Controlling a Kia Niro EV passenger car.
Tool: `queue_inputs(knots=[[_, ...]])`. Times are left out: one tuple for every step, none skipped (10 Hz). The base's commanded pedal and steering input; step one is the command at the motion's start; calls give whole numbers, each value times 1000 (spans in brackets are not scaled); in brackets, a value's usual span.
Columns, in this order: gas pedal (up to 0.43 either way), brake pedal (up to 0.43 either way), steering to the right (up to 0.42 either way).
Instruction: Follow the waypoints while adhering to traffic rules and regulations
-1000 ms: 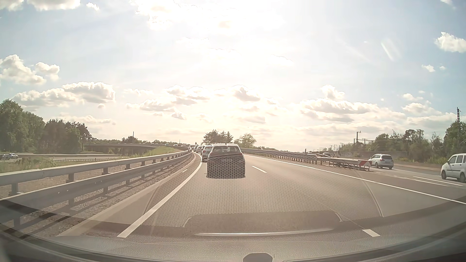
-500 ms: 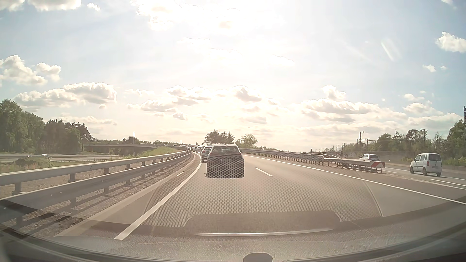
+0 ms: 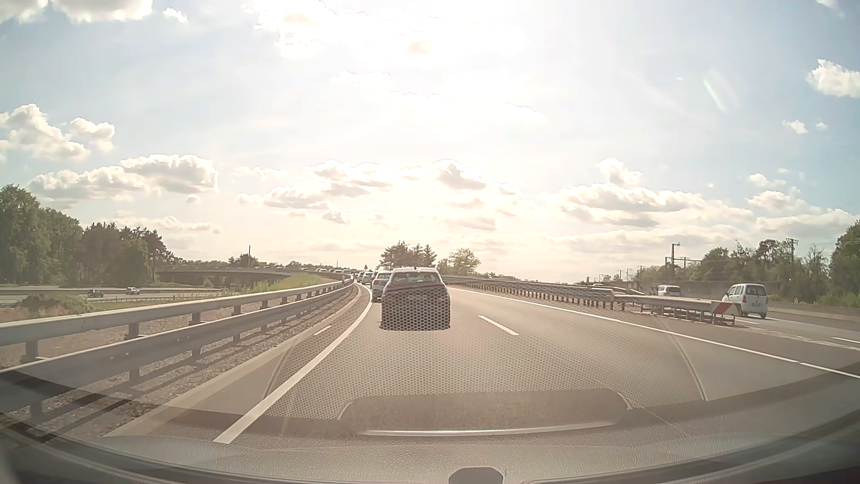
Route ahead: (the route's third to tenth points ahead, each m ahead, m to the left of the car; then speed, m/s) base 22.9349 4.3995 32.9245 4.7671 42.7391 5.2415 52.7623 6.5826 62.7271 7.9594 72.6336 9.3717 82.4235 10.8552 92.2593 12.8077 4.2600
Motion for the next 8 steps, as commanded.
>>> queue_inputs(knots=[[130, 0, -18], [130, 0, -18], [130, 0, -19], [130, 0, -20], [130, 0, -20], [130, 0, -21], [130, 0, -22], [130, 0, -22]])
